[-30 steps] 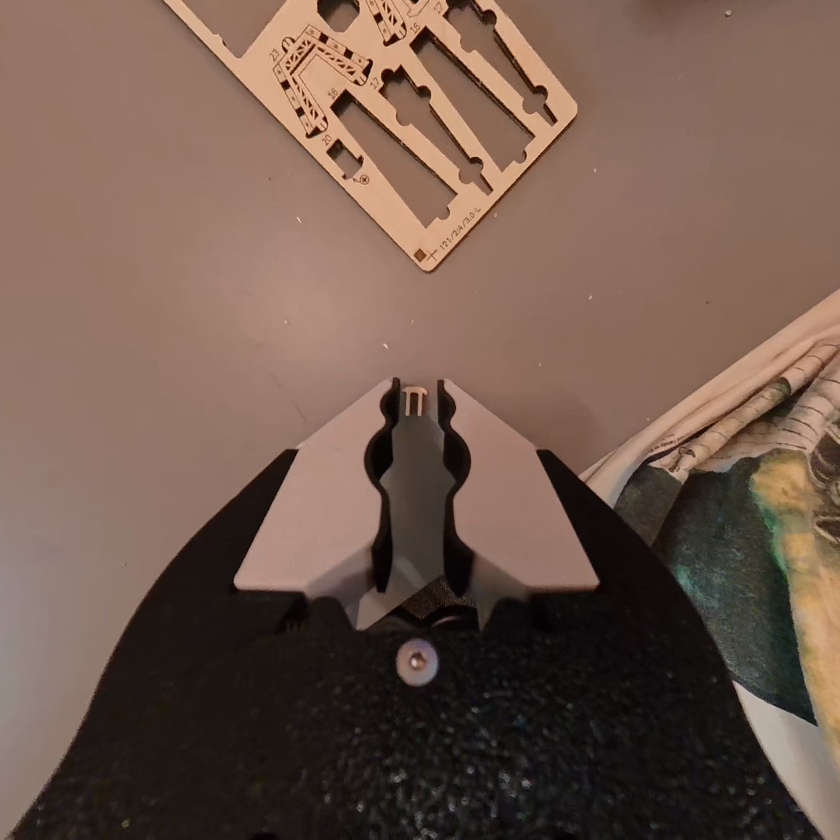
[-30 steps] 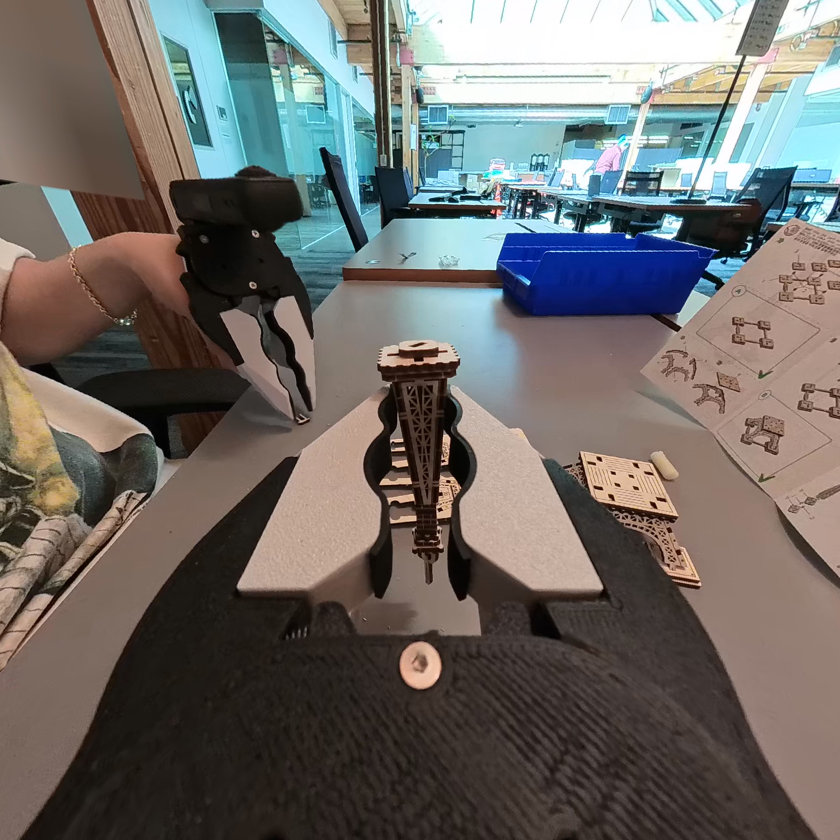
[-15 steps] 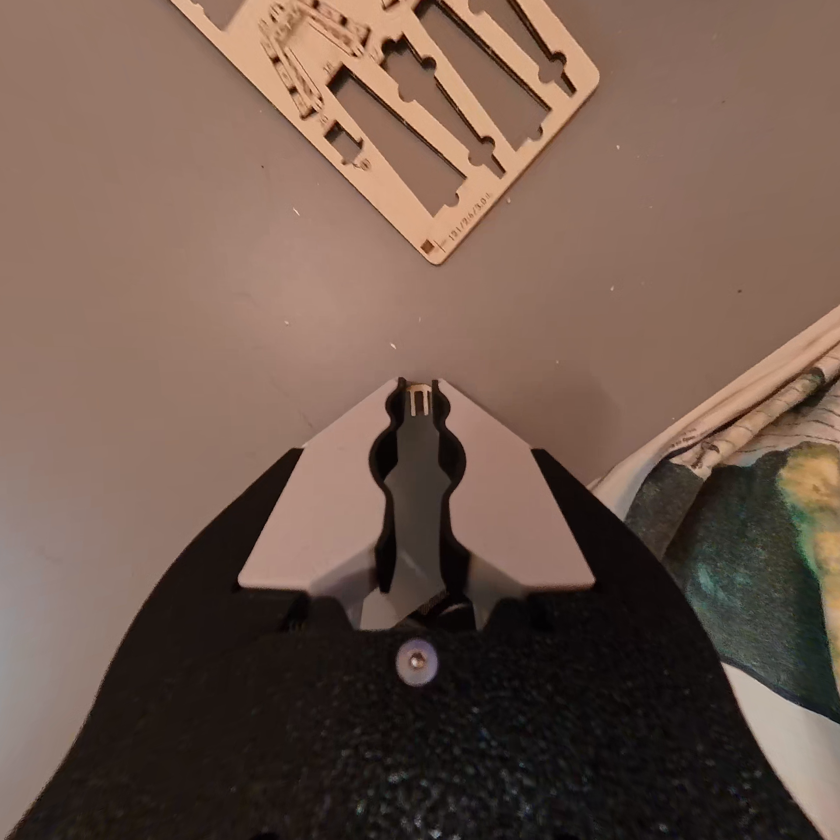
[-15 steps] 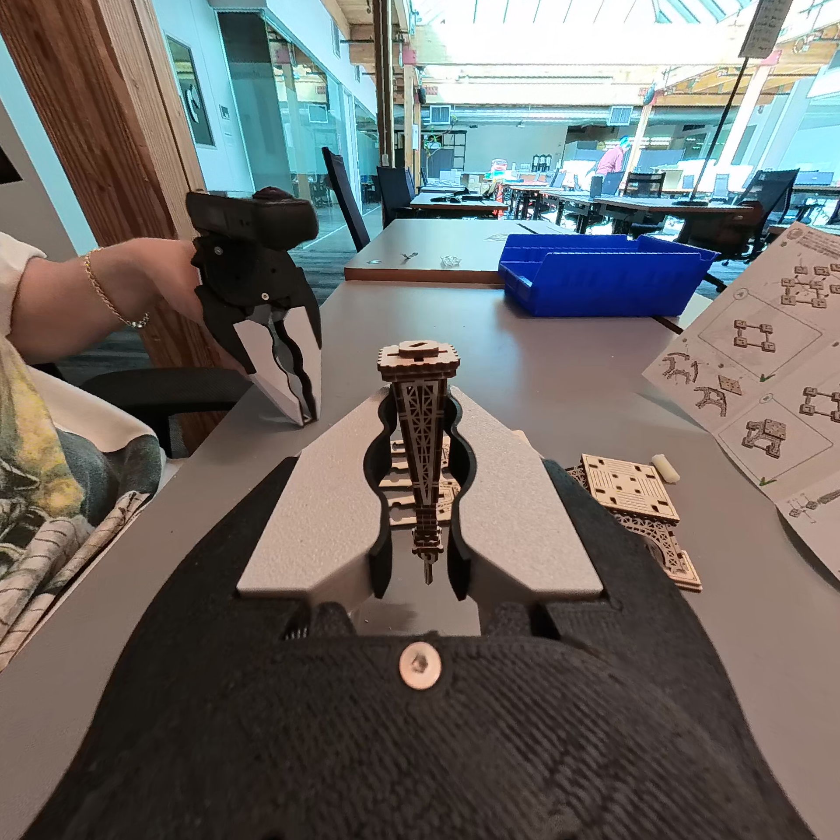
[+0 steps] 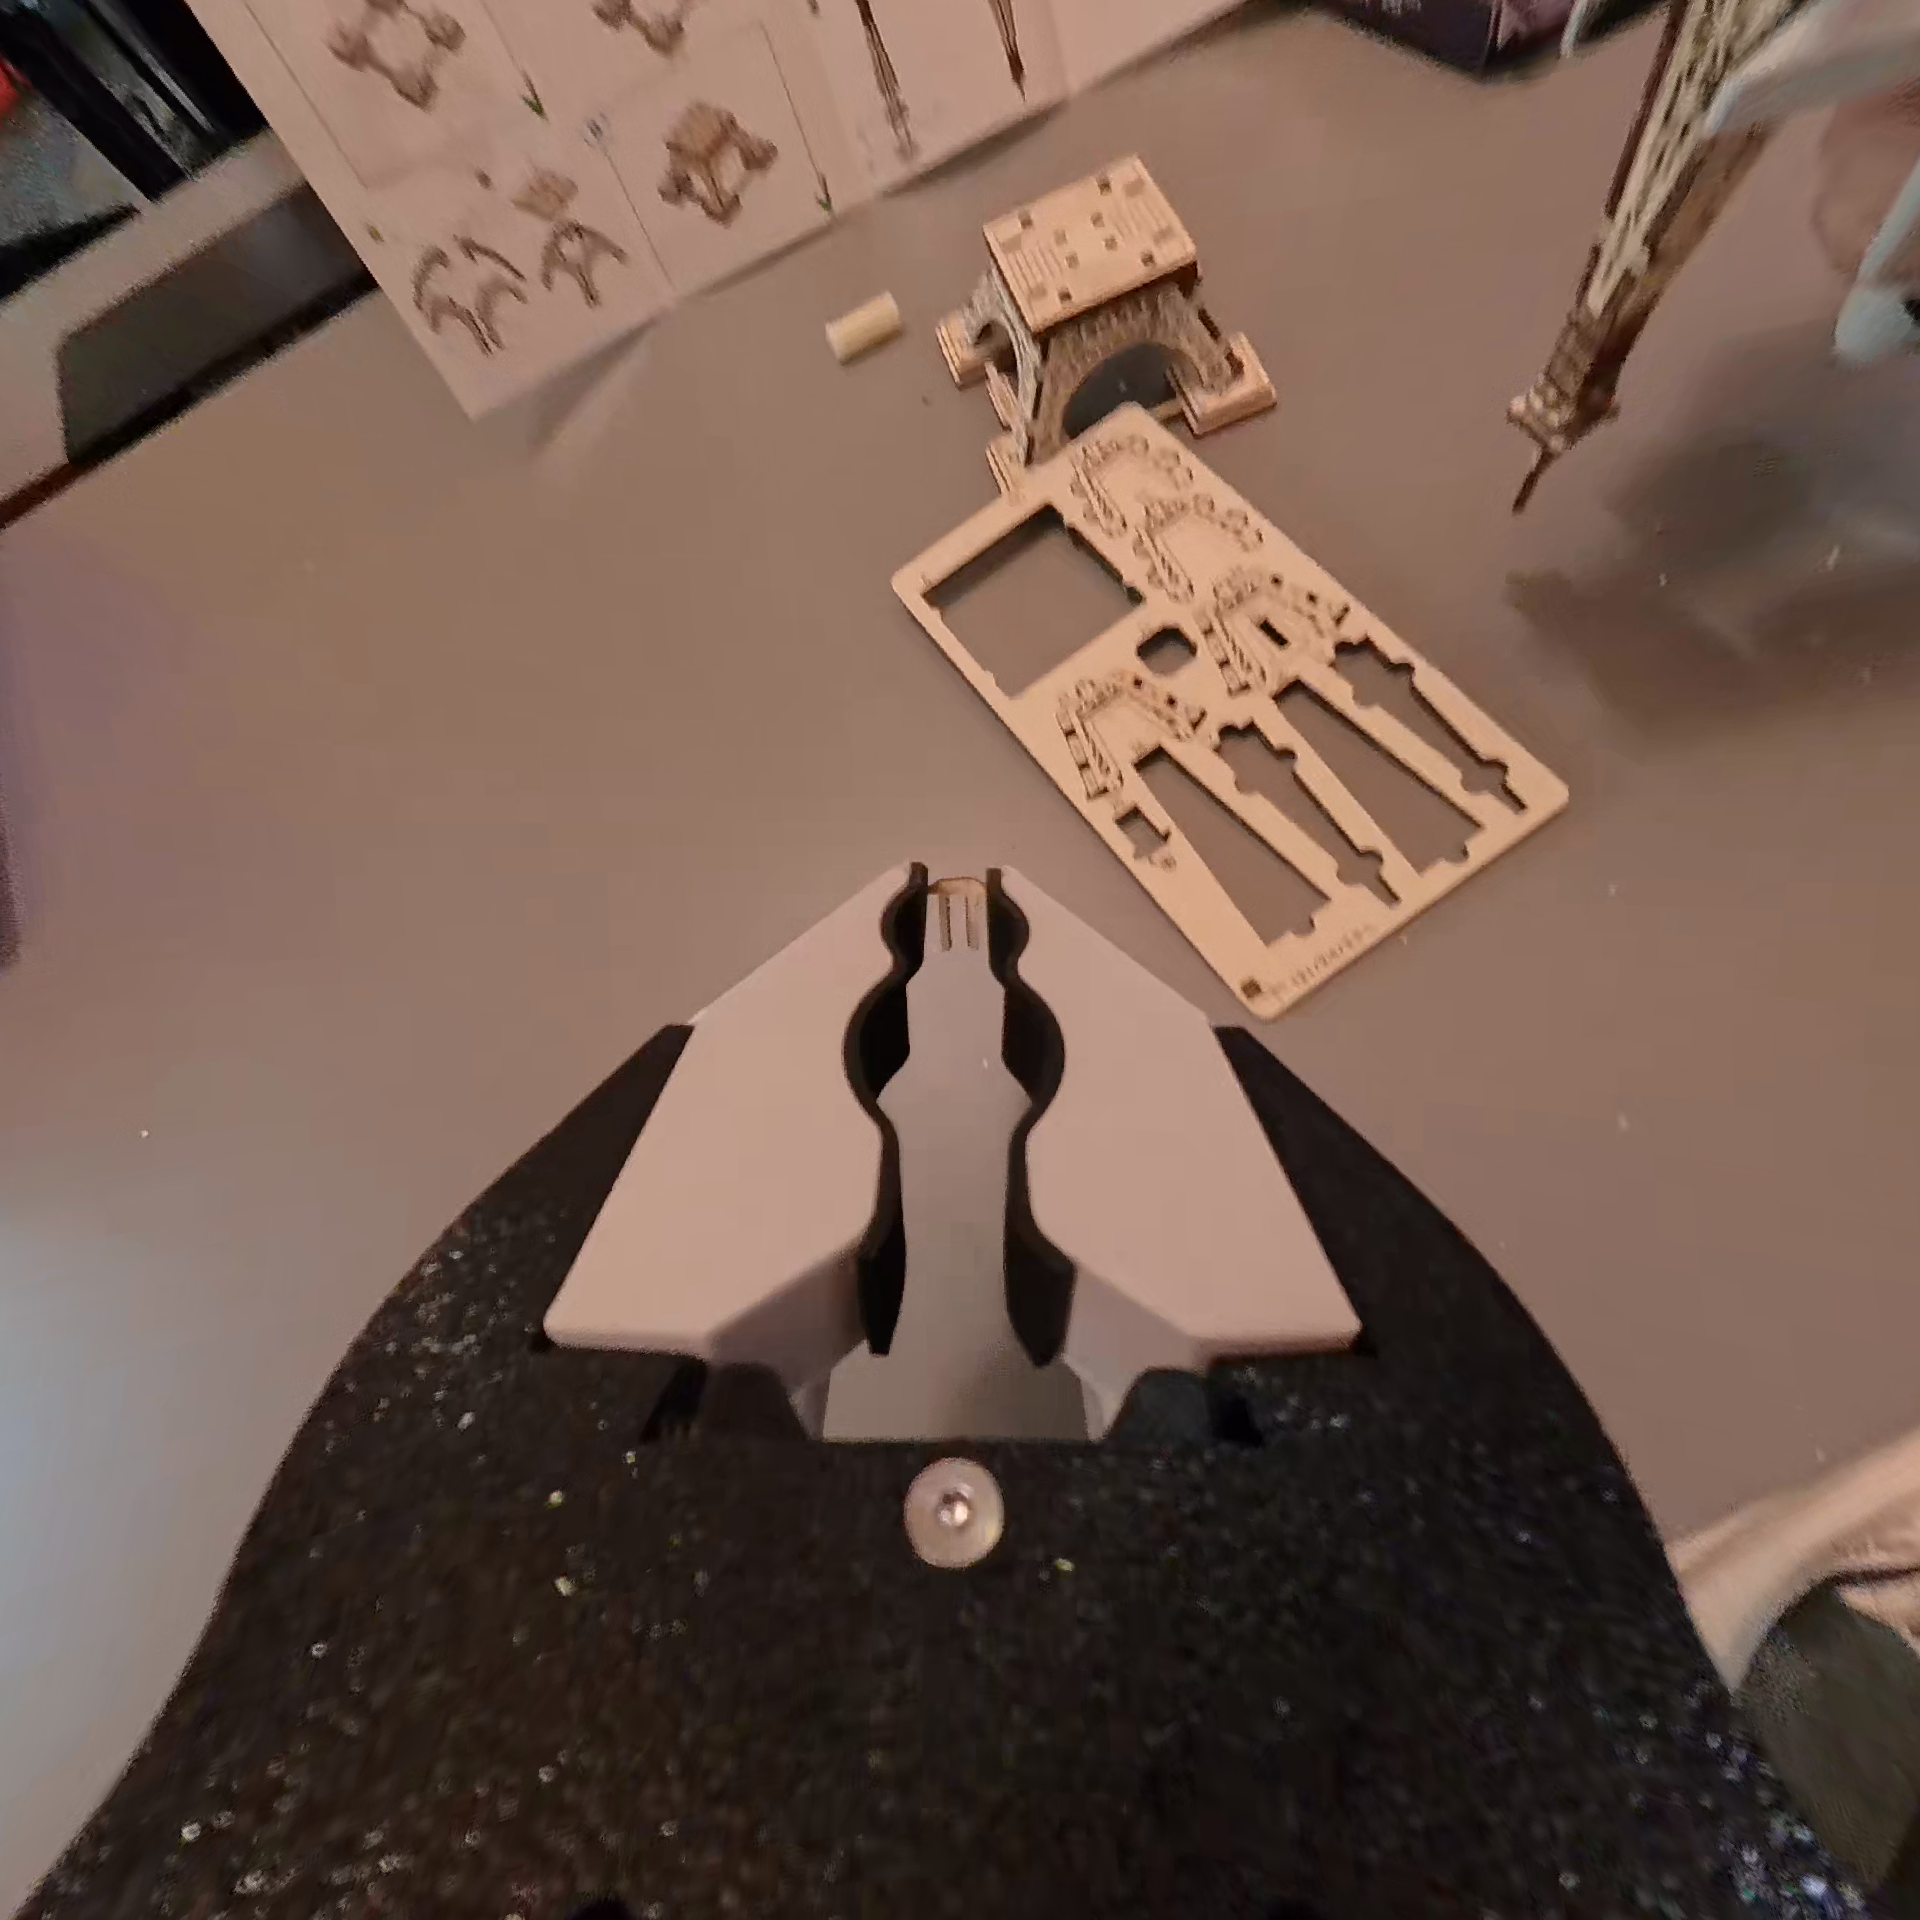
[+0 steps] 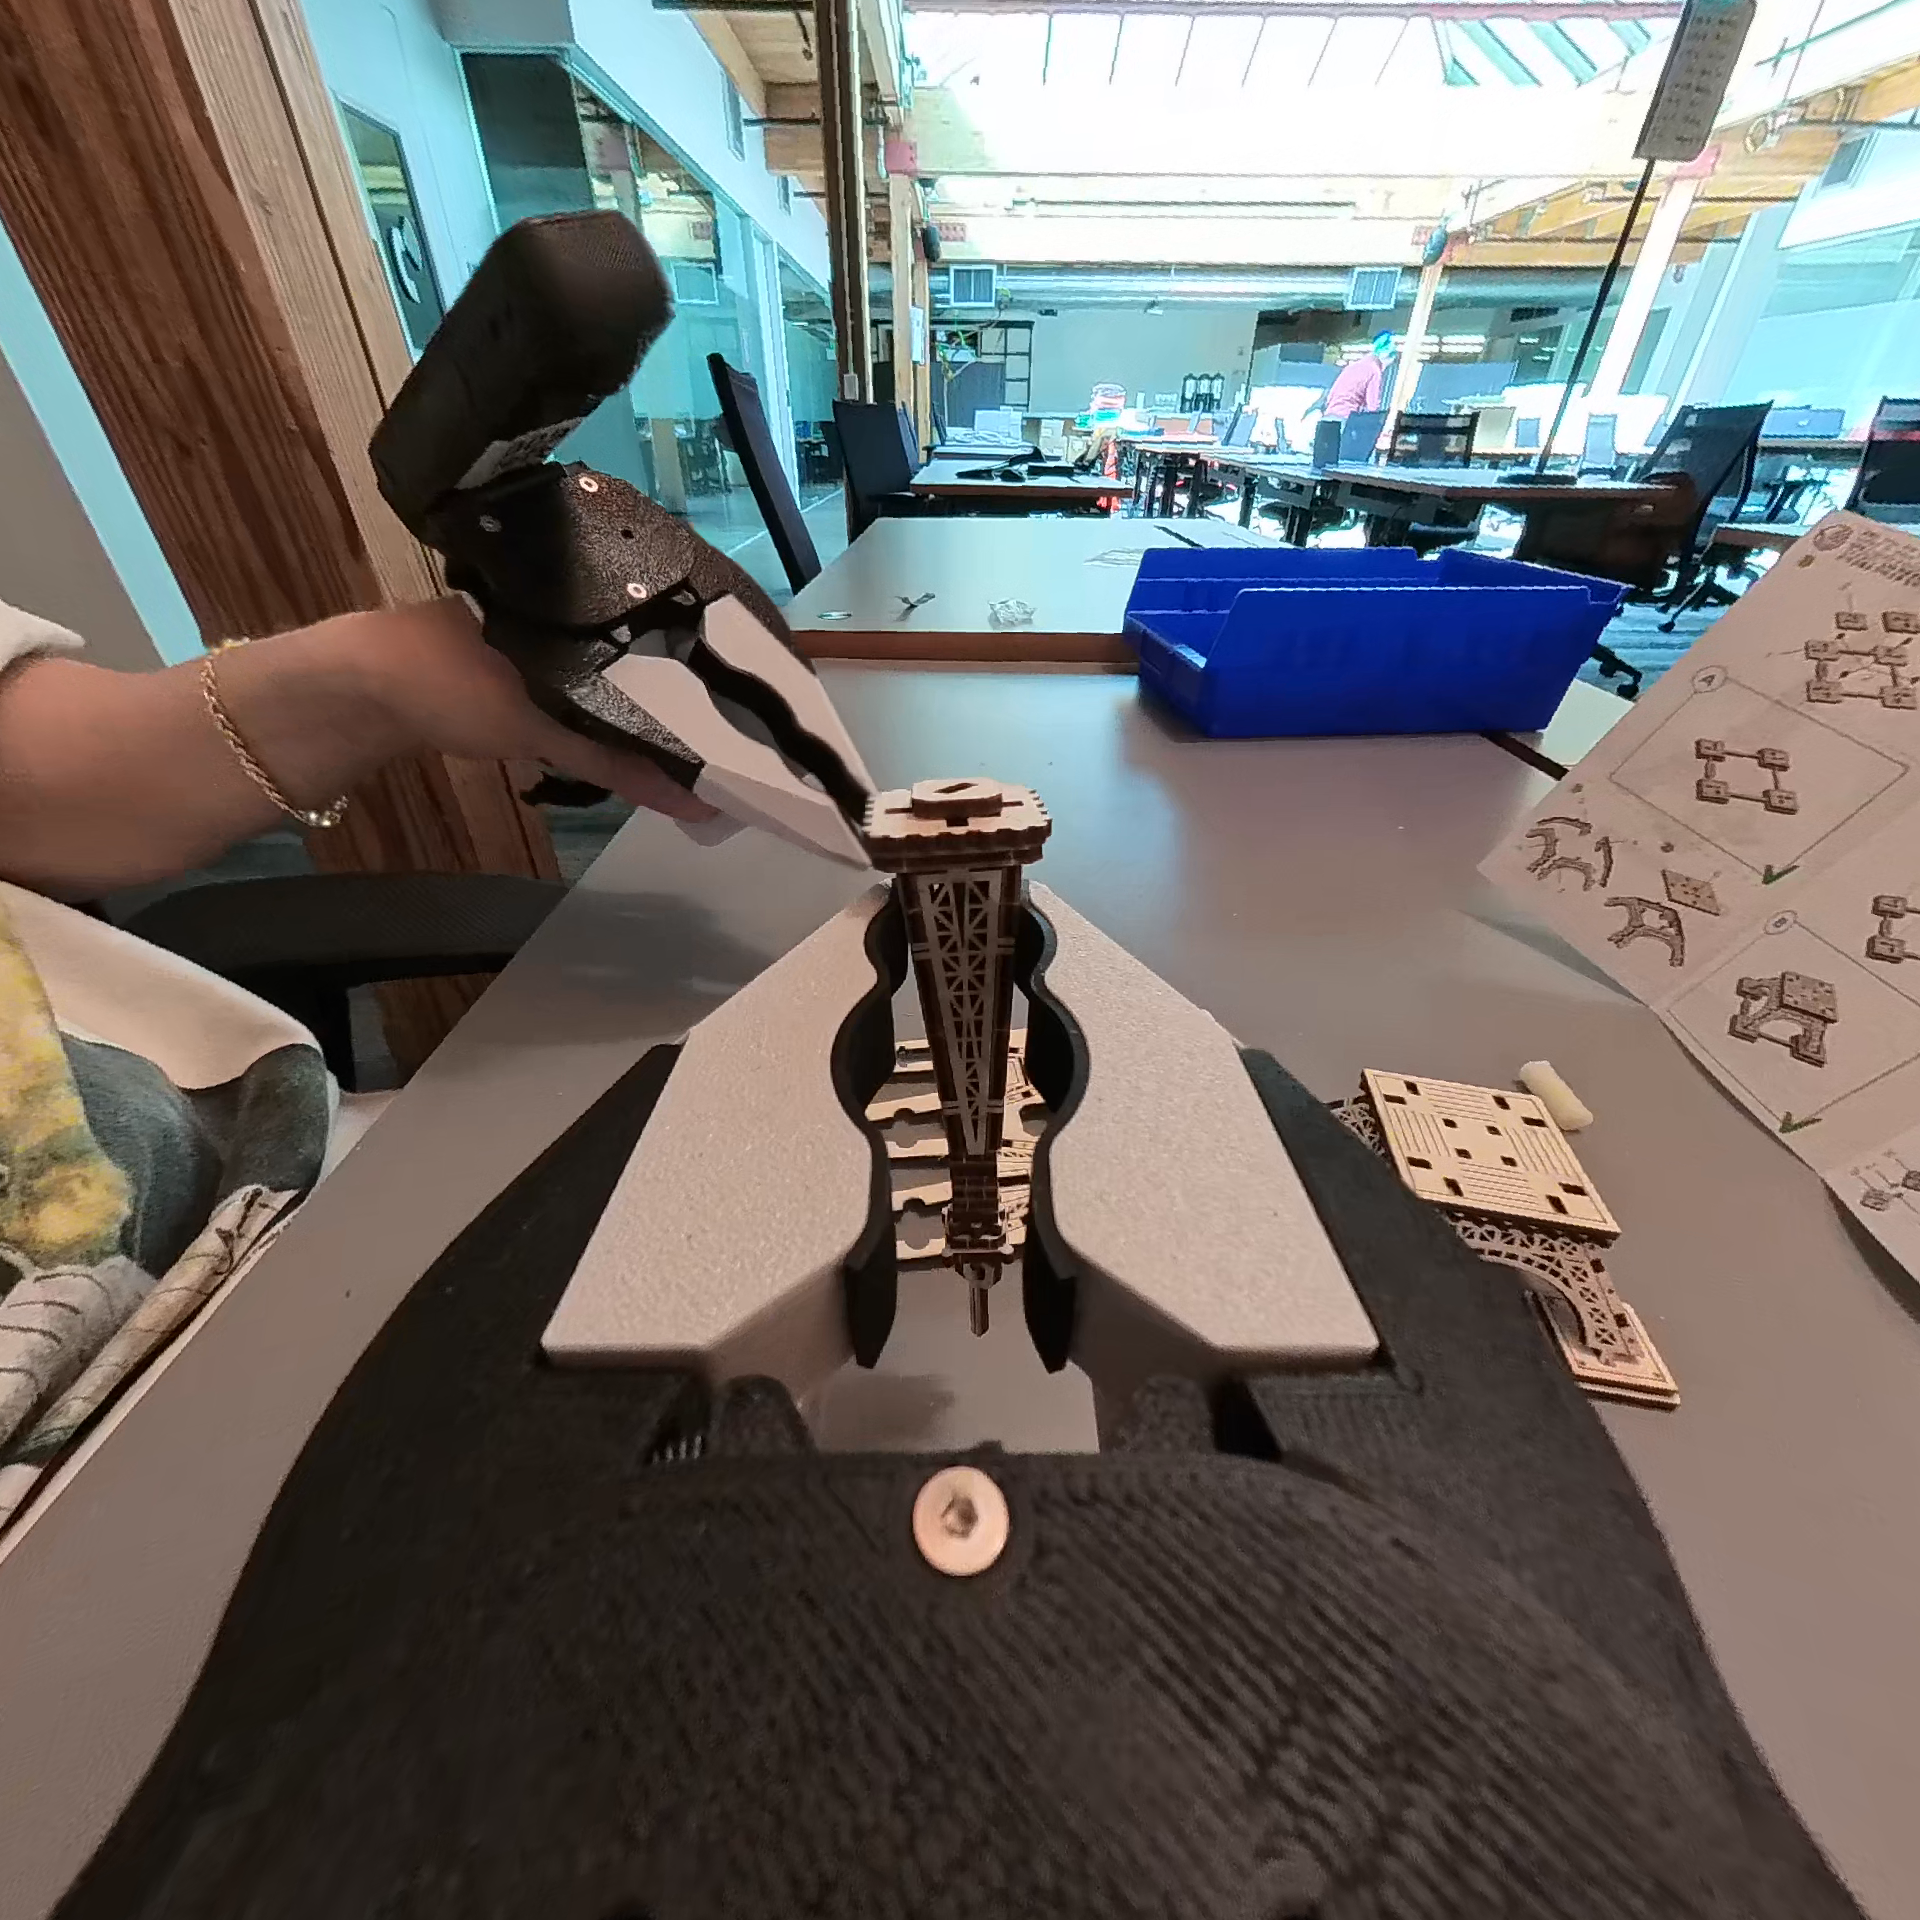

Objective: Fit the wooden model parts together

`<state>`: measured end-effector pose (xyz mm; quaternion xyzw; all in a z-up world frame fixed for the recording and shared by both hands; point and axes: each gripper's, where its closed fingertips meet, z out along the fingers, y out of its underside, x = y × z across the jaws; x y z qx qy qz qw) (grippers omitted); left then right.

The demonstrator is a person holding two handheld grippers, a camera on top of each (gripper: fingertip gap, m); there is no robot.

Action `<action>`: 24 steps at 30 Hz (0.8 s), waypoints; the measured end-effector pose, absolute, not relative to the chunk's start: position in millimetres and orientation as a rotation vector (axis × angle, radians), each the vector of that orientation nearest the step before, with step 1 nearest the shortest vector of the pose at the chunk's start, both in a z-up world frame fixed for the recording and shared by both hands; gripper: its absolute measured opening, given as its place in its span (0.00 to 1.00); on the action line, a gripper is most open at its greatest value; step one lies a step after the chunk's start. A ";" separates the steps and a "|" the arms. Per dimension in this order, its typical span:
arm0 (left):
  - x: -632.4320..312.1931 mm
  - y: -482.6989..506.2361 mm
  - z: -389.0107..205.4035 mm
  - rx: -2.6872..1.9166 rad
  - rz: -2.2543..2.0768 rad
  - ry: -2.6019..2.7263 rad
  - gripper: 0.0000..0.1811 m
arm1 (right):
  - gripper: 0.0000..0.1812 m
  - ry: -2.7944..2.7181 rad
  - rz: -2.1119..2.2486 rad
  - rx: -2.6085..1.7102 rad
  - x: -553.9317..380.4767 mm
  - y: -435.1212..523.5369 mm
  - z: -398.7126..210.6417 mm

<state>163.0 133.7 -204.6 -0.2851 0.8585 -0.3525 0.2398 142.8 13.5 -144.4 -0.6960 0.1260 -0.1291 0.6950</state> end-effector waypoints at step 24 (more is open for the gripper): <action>162.0 -2.8 -60.2 -0.542 -2.551 1.752 0.04 | 0.09 0.527 -0.580 -1.406 171.7 0.2 -124.0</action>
